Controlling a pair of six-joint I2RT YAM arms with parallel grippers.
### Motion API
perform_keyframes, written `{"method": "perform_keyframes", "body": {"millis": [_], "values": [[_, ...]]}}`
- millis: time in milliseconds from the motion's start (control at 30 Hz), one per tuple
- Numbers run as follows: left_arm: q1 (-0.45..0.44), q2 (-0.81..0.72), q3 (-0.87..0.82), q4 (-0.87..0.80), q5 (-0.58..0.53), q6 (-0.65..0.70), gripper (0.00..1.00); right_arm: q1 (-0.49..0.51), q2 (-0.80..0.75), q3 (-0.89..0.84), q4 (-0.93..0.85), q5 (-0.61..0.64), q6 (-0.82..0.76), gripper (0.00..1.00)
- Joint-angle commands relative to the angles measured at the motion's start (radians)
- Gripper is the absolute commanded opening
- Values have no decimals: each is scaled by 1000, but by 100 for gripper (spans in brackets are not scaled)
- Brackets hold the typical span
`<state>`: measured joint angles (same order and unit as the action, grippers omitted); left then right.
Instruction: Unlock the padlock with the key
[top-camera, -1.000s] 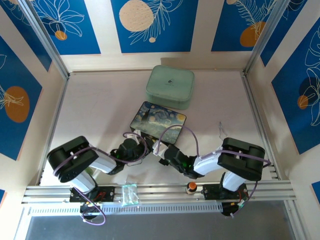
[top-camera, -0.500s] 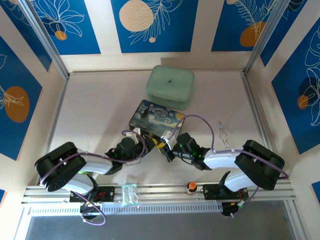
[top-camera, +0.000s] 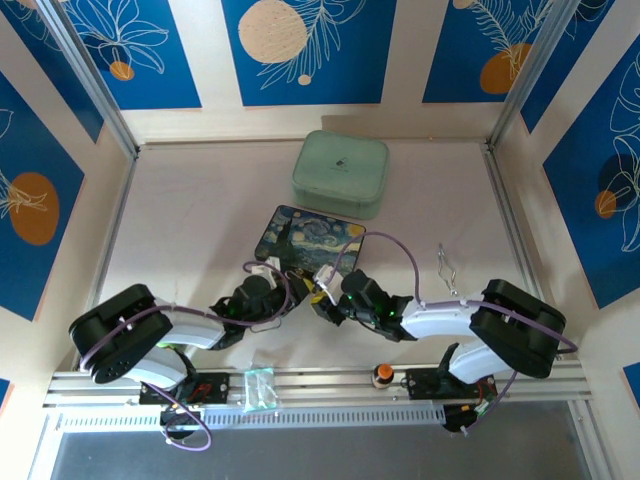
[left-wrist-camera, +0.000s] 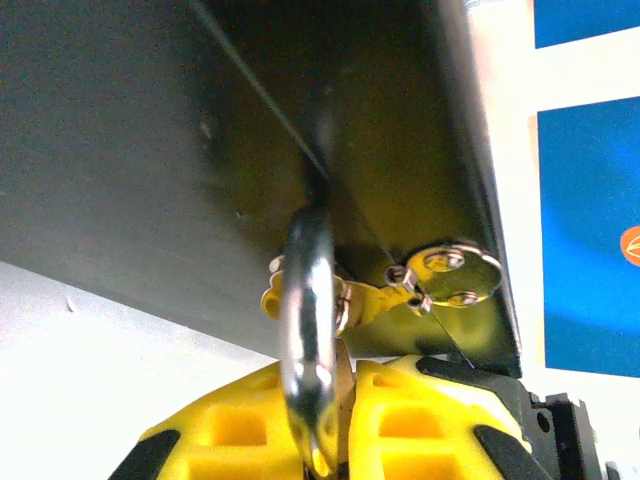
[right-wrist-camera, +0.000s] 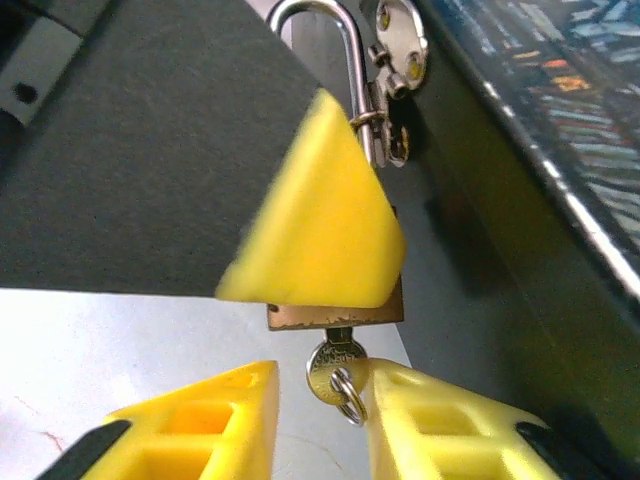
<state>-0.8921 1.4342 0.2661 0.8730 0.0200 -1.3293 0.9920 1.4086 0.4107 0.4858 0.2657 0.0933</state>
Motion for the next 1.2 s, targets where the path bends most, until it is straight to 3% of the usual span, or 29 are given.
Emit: {"method": "perform_keyframes", "body": {"millis": [0, 233, 400, 600, 700, 967, 1167], "values": [[-13, -19, -7, 33, 31, 23, 0, 4, 13, 8, -39, 138, -22, 32], [-11, 48, -21, 90, 32, 10, 0, 1, -31, -52, 0, 136, 18, 34], [-10, 97, -14, 89, 38, 22, 0, -7, -75, -97, 26, 103, 87, 44], [-5, 49, 54, -174, 29, 145, 3, -27, -137, -165, 78, 76, 168, 46], [1, 9, 108, -380, 17, 230, 10, -30, -166, -170, 43, 97, 174, 46], [61, 86, 79, -283, 148, 244, 15, -73, -237, -172, -73, 250, 272, 46], [61, 109, 87, -334, 130, 277, 22, -85, -295, -183, -108, 266, 314, 46]]}}
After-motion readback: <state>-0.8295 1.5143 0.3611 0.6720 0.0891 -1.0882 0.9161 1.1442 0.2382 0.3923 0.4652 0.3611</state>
